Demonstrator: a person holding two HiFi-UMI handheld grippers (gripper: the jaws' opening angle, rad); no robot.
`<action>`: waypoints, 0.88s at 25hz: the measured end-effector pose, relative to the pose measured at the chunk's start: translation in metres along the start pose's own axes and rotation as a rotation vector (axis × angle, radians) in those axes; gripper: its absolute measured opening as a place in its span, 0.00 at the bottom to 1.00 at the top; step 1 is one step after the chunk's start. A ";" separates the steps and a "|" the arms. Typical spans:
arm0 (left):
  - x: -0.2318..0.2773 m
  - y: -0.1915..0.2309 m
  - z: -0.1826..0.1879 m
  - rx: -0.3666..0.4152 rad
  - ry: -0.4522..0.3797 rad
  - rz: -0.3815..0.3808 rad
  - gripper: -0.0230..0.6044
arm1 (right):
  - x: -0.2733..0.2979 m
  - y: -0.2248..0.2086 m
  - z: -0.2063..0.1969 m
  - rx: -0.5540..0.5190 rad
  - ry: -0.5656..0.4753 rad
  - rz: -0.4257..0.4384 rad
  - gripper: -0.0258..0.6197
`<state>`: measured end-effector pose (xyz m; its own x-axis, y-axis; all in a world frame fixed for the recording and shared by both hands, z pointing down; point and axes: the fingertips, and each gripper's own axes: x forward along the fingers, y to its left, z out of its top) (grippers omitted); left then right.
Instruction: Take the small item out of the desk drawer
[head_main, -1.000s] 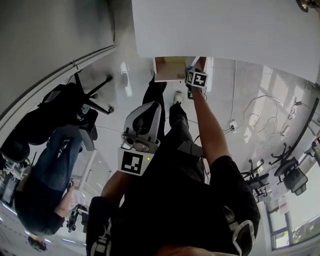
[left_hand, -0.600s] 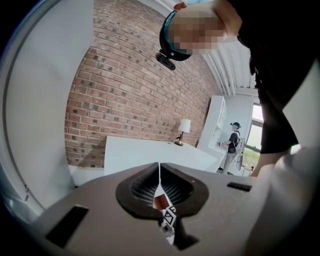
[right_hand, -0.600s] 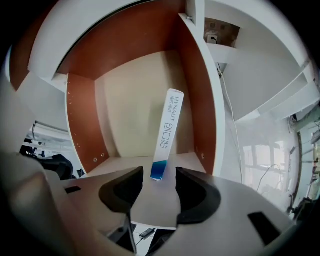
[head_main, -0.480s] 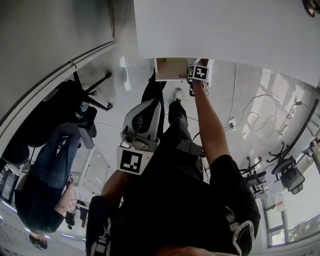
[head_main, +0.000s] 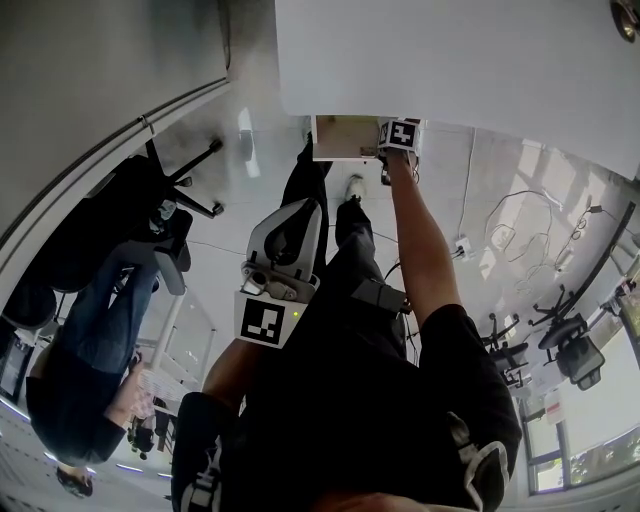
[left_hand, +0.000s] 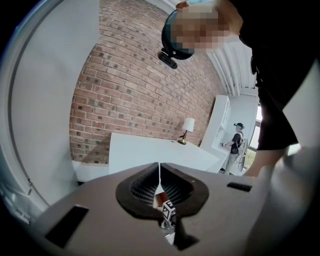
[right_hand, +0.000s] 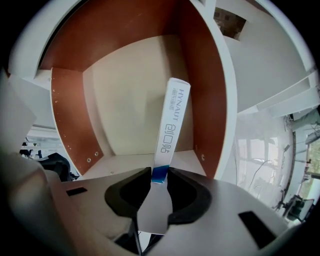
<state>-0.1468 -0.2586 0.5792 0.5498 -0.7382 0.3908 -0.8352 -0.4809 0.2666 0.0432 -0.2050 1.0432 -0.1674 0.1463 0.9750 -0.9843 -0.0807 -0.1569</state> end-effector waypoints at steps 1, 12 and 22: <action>0.000 0.000 0.000 -0.001 0.001 -0.001 0.06 | -0.001 -0.001 0.000 0.005 -0.002 0.000 0.23; -0.008 -0.008 0.009 -0.008 -0.019 -0.008 0.06 | -0.025 -0.004 -0.001 0.017 -0.046 0.020 0.20; -0.035 -0.047 0.021 0.028 -0.059 -0.020 0.06 | -0.066 -0.002 -0.025 -0.012 -0.129 0.069 0.20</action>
<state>-0.1265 -0.2199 0.5349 0.5652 -0.7550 0.3325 -0.8247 -0.5080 0.2485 0.0547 -0.1895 0.9751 -0.2267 0.0126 0.9739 -0.9715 -0.0744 -0.2252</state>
